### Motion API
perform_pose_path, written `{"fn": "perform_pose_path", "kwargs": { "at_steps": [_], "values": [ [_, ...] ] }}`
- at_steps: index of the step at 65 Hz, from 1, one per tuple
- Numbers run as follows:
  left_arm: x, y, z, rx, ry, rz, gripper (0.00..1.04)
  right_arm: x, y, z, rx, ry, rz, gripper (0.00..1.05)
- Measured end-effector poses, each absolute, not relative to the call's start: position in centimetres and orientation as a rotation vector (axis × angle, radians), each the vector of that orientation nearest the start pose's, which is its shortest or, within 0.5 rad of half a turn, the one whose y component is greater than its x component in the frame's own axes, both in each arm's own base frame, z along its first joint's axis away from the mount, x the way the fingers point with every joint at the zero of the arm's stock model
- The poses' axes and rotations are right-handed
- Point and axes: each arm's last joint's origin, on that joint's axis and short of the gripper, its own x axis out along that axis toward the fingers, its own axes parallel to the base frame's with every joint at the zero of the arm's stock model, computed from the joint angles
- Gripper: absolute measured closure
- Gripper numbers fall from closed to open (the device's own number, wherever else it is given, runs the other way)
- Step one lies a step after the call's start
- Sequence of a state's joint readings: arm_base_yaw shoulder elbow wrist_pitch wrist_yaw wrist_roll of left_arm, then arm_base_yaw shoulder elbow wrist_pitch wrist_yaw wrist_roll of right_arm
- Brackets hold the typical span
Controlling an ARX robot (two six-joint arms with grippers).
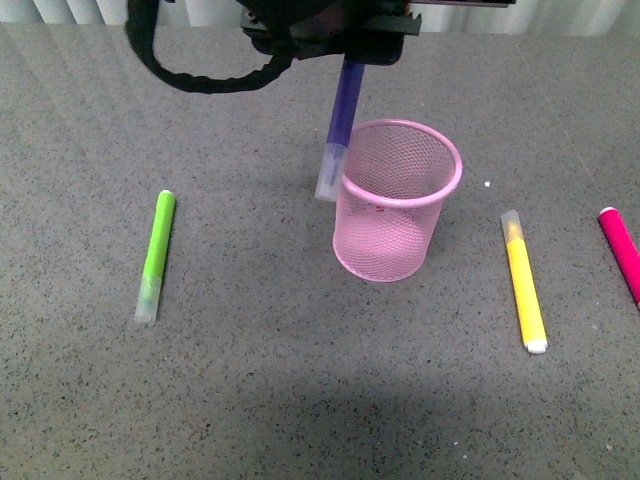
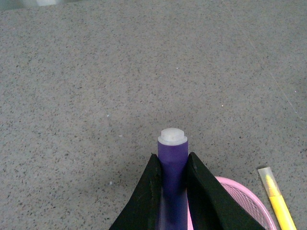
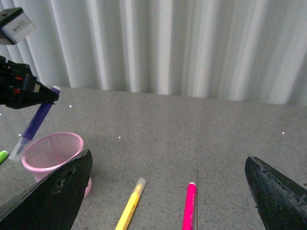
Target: Insert purple and pink pens into pink cup
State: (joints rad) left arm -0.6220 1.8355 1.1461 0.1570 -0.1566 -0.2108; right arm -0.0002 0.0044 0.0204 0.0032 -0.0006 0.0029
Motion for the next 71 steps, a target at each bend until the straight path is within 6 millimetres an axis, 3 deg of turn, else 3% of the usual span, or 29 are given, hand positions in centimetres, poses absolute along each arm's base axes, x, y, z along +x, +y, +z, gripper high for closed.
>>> {"fn": "perform_pose_path", "kwargs": {
  "at_steps": [16, 30, 40, 49, 58, 71],
  "values": [
    [32.7, -25.2, 21.7, -0.028, 0.522, -0.46, 0.97, 9.7, 0.0, 17.0, 0.003, -0.019, 0.0, 0.07],
    [32.6, -25.4, 21.7, -0.028, 0.516, -0.452, 0.97, 9.7, 0.0, 17.0, 0.003, -0.019, 0.0, 0.07],
    [33.3, -25.5, 20.7, -0.023, 0.514, -0.432, 0.97, 9.7, 0.0, 17.0, 0.003, -0.019, 0.0, 0.07],
    [34.0, -25.8, 18.3, -0.012, 0.553, -0.403, 0.97, 9.7, 0.0, 17.0, 0.003, -0.019, 0.0, 0.07],
    [34.0, -26.0, 18.0, -0.017, 0.556, -0.404, 0.96, 9.7, 0.0, 17.0, 0.003, -0.019, 0.0, 0.07],
    [33.9, -26.1, 18.2, -0.027, 0.551, -0.408, 0.64, 9.7, 0.0, 17.0, 0.003, -0.019, 0.0, 0.07]
  ]
}}
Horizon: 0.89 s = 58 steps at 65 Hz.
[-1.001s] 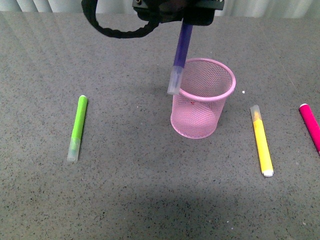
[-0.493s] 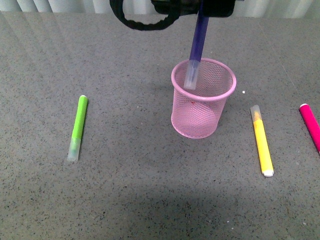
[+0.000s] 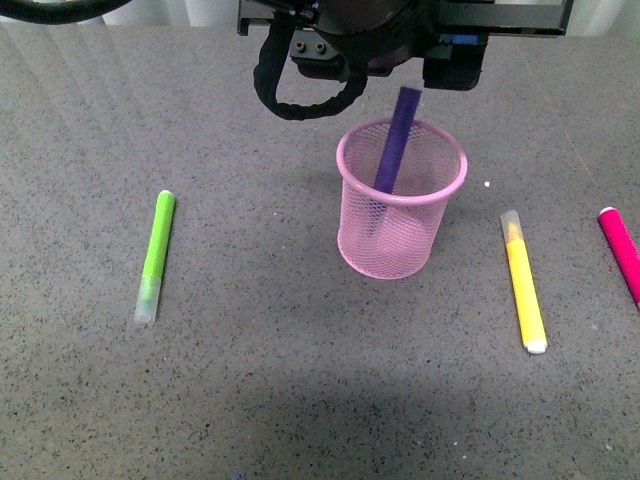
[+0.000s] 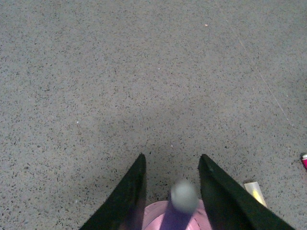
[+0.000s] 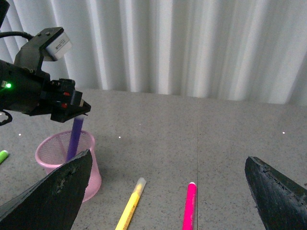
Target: Insert purple and pink pens into pink cup
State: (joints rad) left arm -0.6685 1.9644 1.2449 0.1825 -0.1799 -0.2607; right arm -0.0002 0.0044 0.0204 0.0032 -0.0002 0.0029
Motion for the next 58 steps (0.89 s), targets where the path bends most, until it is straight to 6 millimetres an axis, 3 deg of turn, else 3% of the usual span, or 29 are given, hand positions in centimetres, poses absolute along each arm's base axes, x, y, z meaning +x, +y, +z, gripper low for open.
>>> {"fn": "perform_pose_path", "kwargs": {
  "at_steps": [14, 22, 31, 36, 40, 49, 58],
  "values": [
    [32.7, -24.9, 19.5, -0.077, 0.543, -0.391, 0.29, 9.7, 0.0, 17.0, 0.003, -0.019, 0.0, 0.07],
    [31.3, -22.7, 21.7, -0.146, 0.523, -0.337, 0.06, 9.7, 0.0, 17.0, 0.003, -0.019, 0.0, 0.07],
    [28.2, -18.1, 24.6, -0.258, 0.465, -0.215, 0.08, 9.7, 0.0, 17.0, 0.003, -0.019, 0.0, 0.07],
    [25.9, -15.4, 24.6, -0.26, 0.45, -0.129, 0.08, 9.7, 0.0, 17.0, 0.003, -0.019, 0.0, 0.07],
    [23.9, -13.1, 23.4, -0.229, 0.413, -0.046, 0.1, 9.7, 0.0, 17.0, 0.003, -0.019, 0.0, 0.07],
    [19.2, -7.3, 19.9, -0.143, 0.073, -0.021, 0.34, 9.7, 0.0, 17.0, 0.003, -0.019, -0.001, 0.07],
    [15.5, -4.1, 17.6, -0.045, 0.014, -0.009, 0.61, 9.7, 0.0, 17.0, 0.003, -0.019, 0.001, 0.07]
  ]
}}
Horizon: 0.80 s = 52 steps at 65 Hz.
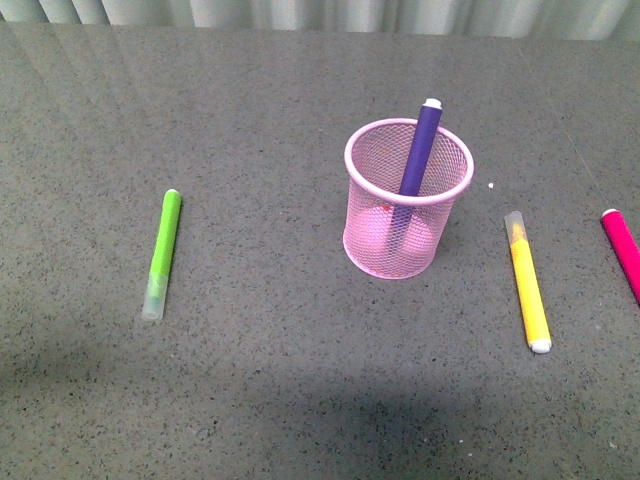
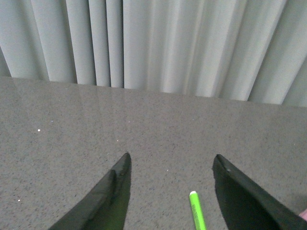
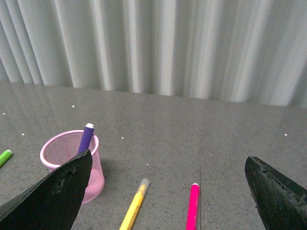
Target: Insert purple and pink pens into pink cup
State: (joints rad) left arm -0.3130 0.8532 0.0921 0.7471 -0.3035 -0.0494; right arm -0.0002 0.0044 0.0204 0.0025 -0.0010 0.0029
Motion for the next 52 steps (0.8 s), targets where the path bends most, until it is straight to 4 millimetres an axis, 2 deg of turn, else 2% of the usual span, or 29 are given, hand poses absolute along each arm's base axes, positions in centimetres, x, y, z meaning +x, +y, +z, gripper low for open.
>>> {"fn": "perform_pose_path", "kwargs": {
  "at_steps": [11, 31, 52],
  "values": [
    [14.1, -2.3, 16.3, -0.015, 0.015, -0.014, 1.03, 9.7, 0.0, 17.0, 0.003, -0.019, 0.0, 0.07],
    [12.3, 0.0, 16.8, -0.01, -0.004, 0.003, 1.03, 9.7, 0.0, 17.0, 0.003, -0.019, -0.002, 0.07],
    [11.5, 0.0, 16.8, -0.01, -0.006, -0.003, 1.03, 9.7, 0.0, 17.0, 0.003, -0.019, -0.001, 0.07]
  ]
}}
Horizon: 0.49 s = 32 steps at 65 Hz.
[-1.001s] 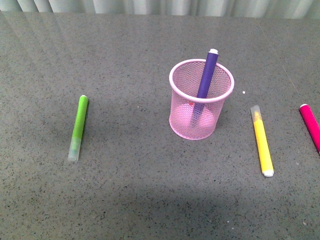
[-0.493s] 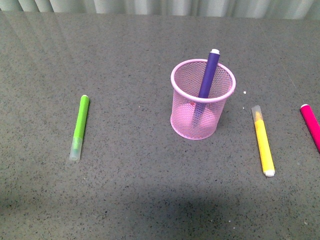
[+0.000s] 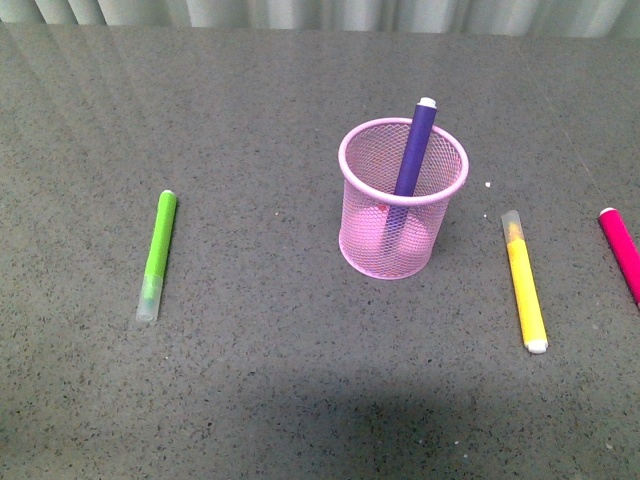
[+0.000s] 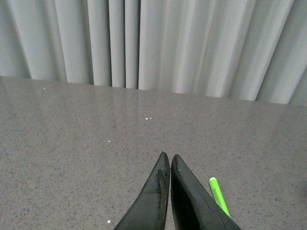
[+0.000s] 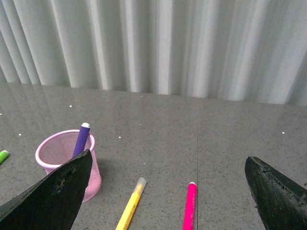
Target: Insert purple and pink pens into pink cup
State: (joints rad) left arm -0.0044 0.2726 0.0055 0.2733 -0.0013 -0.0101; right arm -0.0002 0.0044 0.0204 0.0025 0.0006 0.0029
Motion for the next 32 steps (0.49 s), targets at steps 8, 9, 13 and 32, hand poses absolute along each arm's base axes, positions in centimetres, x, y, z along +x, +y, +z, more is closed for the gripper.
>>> {"fn": "perform_pose_path", "kwargs": {
  "at_steps": [8, 9, 13, 32],
  "values": [
    [11.2, 0.0, 16.8, -0.01, -0.007, -0.004, 1.03, 9.7, 0.0, 17.0, 0.003, -0.019, 0.0, 0.07],
    [11.2, 0.0, 16.8, -0.01, -0.007, -0.003, 1.03, 9.7, 0.0, 17.0, 0.003, -0.019, 0.0, 0.07],
    [11.1, 0.0, 16.8, -0.01, -0.007, -0.003, 1.03, 9.7, 0.0, 17.0, 0.003, -0.019, 0.0, 0.07],
    [9.9, 0.0, 16.5, -0.009, 0.01, -0.005, 1.03, 9.7, 0.0, 17.0, 0.003, -0.019, -0.001, 0.07]
  ]
}}
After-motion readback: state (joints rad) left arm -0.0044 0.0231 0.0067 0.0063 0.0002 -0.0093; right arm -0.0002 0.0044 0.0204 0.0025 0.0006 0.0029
